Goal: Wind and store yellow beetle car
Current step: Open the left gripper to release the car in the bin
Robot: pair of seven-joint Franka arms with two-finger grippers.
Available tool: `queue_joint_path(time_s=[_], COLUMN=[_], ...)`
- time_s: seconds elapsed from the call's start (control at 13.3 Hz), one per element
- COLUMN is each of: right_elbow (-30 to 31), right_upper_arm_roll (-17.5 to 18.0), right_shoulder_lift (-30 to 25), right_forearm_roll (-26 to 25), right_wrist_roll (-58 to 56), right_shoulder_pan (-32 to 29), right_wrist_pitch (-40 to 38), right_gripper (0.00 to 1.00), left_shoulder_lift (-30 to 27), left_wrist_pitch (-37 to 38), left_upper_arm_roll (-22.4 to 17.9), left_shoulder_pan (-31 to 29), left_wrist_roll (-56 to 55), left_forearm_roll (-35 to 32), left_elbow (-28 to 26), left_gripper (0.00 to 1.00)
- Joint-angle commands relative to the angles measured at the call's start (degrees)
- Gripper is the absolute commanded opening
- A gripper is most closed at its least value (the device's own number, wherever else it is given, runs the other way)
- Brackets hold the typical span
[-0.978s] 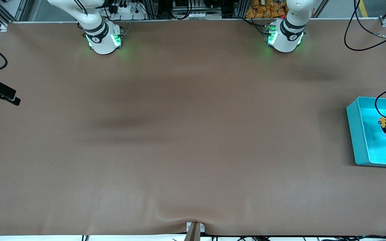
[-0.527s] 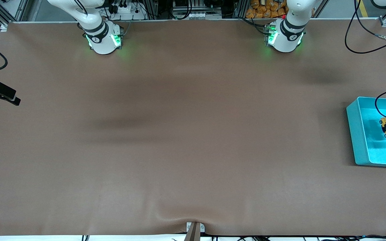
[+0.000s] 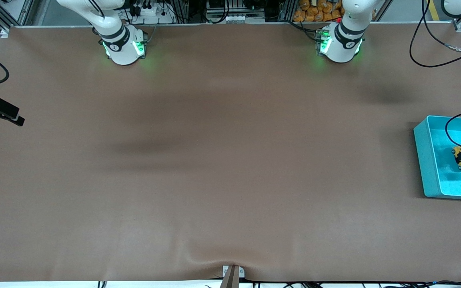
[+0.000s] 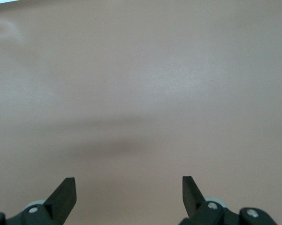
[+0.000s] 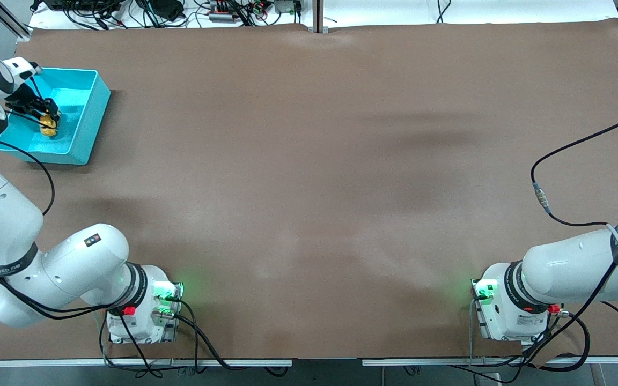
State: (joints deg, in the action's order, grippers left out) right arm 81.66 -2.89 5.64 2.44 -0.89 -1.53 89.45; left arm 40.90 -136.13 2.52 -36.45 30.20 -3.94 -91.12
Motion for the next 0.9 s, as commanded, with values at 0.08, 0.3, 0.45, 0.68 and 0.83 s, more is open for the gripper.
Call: queue_joint_path(time_s=[0.08, 0.3, 0.45, 0.68, 0.83], right_elbow=[0.69, 0.69, 0.69, 0.69, 0.60], right_upper_arm_roll=[-0.18, -0.18, -0.18, -0.27, -1.06], right_shoulder_lift=[-0.72, -0.80, -0.80, -0.89, -0.89], right_forearm_roll=[-0.51, -0.51, -0.60, -0.69, -0.69], right_wrist_roll=[-0.17, -0.17, -0.17, -0.17, -0.17], right_shoulder_pan=[0.38, 0.91, 1.17, 1.61, 2.05], right_wrist_pitch=[0.20, 0.03, 0.12, 0.12, 0.12], right_gripper=[1.00, 1.00, 1.00, 1.00, 1.00], left_shoulder_lift=[-5.11, -11.44, -15.66, -19.10, -21.03], left_wrist_pitch=[2.78, 11.91, 16.49, 21.42, 23.70], left_upper_arm_roll=[0.73, 4.33, 6.87, 12.93, 18.11], left_shoulder_pan=[0.94, 1.04, 1.04, 1.04, 1.04], left_wrist_roll=[0.03, -0.75, -4.08, -13.38, -21.11], left_forearm_roll=[-1.33, -1.25, -1.25, -1.33, -1.33], left_elbow=[0.51, 0.60, 0.60, 0.51, 0.51], left_gripper=[1.00, 1.00, 1.00, 1.00, 1.00])
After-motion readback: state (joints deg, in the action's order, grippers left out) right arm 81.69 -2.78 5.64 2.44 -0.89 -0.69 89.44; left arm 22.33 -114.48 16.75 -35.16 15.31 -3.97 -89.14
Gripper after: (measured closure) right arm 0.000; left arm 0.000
